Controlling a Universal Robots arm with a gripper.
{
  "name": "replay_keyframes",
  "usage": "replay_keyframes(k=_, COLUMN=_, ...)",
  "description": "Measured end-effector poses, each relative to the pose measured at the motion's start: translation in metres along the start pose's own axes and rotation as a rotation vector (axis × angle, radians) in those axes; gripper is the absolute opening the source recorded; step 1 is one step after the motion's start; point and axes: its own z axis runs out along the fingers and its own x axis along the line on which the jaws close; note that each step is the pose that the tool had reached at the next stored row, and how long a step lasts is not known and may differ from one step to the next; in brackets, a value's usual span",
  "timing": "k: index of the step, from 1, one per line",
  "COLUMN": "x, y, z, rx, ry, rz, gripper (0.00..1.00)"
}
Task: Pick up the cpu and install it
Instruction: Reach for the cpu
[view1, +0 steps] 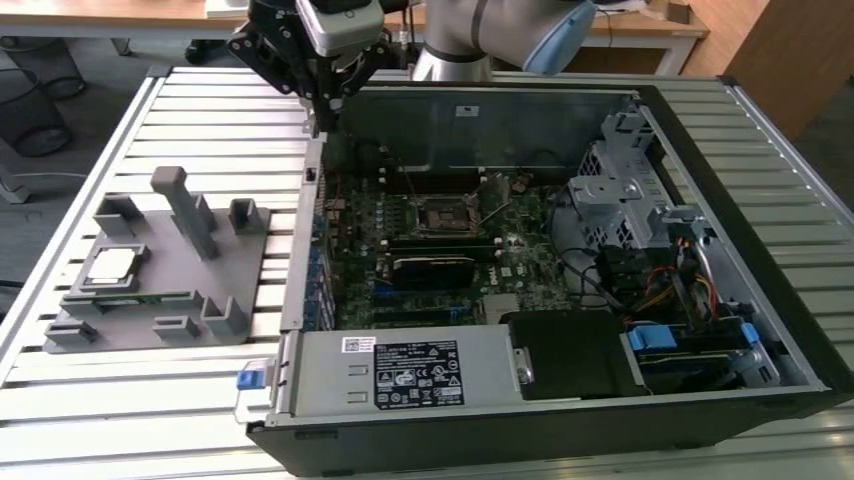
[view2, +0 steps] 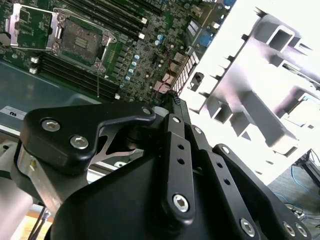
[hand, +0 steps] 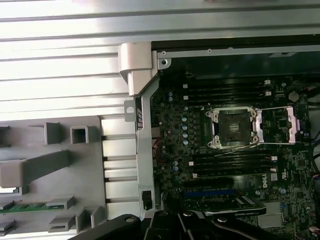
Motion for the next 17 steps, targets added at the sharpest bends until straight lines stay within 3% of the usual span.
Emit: replay_keyframes(k=17, x=0.0129, y=-0.0004, z=0.0015, rx=0.0006, ry=0.0077, rz=0.0, gripper=0.11)
